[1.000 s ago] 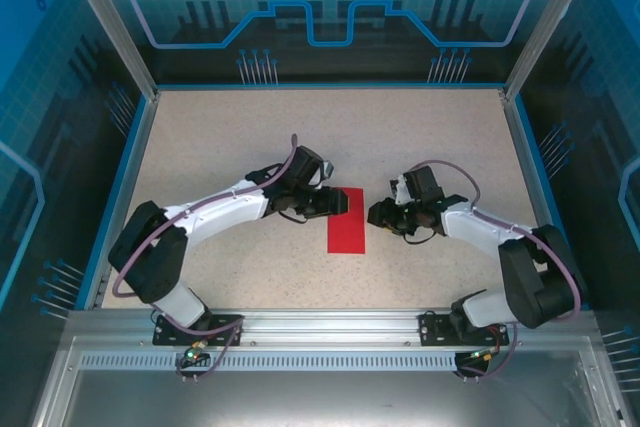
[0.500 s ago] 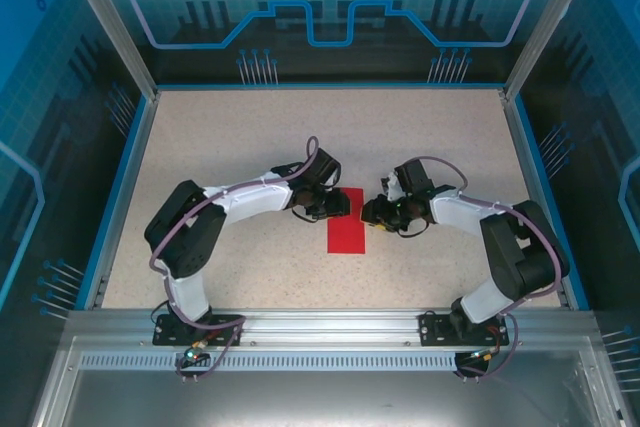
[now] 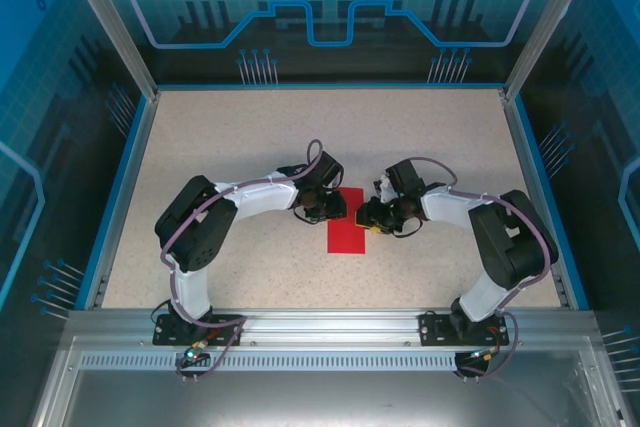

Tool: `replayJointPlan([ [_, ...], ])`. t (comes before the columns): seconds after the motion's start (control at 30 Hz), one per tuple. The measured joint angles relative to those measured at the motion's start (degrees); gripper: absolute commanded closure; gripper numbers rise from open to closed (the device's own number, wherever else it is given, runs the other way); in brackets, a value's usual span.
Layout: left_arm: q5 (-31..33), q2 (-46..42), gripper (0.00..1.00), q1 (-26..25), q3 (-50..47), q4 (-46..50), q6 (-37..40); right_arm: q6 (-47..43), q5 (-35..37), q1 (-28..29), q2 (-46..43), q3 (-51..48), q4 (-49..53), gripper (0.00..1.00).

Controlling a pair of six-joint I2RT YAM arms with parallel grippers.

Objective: Fold a paper plane with a square sheet of paper (pick it up from the middle)
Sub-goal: Third fold the triangle at the center of the table.

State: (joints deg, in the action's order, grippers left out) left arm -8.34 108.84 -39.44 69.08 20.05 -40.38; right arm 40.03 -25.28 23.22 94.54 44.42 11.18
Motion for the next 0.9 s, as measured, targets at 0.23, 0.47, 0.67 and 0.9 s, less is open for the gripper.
replayJointPlan([
  [0.23,0.0,1.95,0.76,0.0,-0.66,-0.07,0.0,0.31,1.2,0.04,0.81,0.09,0.59,0.64],
  [0.47,-0.04,2.19,0.78,0.07,-0.96,-1.01,0.0,1.53,0.17,0.11,0.85,-0.74,-1.51,0.68],
  [0.67,-0.04,2.1,0.78,0.07,-1.55,-1.95,0.0,2.82,-1.38,0.76,0.85,-1.33,-3.8,0.67],
  [0.9,-0.09,1.9,0.77,0.07,-1.79,-2.4,0.07,3.58,-2.03,0.02,0.02,-1.53,-4.98,0.65],
])
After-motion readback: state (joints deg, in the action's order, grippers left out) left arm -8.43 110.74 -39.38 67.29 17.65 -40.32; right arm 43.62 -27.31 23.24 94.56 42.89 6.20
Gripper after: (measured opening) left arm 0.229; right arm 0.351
